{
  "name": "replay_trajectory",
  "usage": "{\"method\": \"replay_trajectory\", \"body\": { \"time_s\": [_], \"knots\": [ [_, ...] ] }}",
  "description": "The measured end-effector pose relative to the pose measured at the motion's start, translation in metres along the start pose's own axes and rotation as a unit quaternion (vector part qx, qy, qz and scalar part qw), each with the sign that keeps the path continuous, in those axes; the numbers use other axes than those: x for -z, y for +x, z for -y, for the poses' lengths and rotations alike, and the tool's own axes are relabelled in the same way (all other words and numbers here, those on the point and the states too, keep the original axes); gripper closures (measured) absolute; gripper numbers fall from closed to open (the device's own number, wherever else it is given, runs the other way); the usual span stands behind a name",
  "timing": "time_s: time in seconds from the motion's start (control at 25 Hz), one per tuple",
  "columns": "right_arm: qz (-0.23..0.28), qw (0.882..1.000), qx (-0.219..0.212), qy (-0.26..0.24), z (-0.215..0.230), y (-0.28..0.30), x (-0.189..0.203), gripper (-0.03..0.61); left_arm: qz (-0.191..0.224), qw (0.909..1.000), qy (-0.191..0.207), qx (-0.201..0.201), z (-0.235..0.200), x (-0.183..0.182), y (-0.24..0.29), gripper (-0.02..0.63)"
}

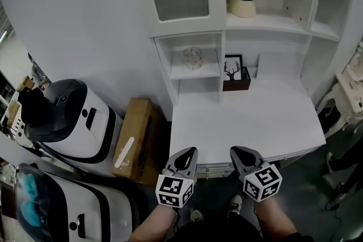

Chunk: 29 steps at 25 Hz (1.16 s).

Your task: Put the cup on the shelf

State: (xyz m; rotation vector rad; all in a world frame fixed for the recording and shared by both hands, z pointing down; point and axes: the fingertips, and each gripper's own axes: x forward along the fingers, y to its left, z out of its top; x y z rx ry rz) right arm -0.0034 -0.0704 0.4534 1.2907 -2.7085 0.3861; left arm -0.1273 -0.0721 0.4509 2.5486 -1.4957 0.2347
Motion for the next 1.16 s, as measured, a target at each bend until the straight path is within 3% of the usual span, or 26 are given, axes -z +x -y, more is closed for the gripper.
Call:
{"method": "replay_trajectory", "body": {
  "time_s": [0.72,1.16],
  "knots": [
    [0.008,0.999,0.032,0.012,-0.065,-0.013,0.028,0.575,-0.007,0.9991,0.006,0.041,-0.007,0.029,-0.053,0.609],
    [0.015,0.999,0.029,0.005,-0.089,-0.012,0.023,0.575,0.002,0.9992,0.01,0.039,-0.017,0.024,-0.074,0.609]
  ]
}}
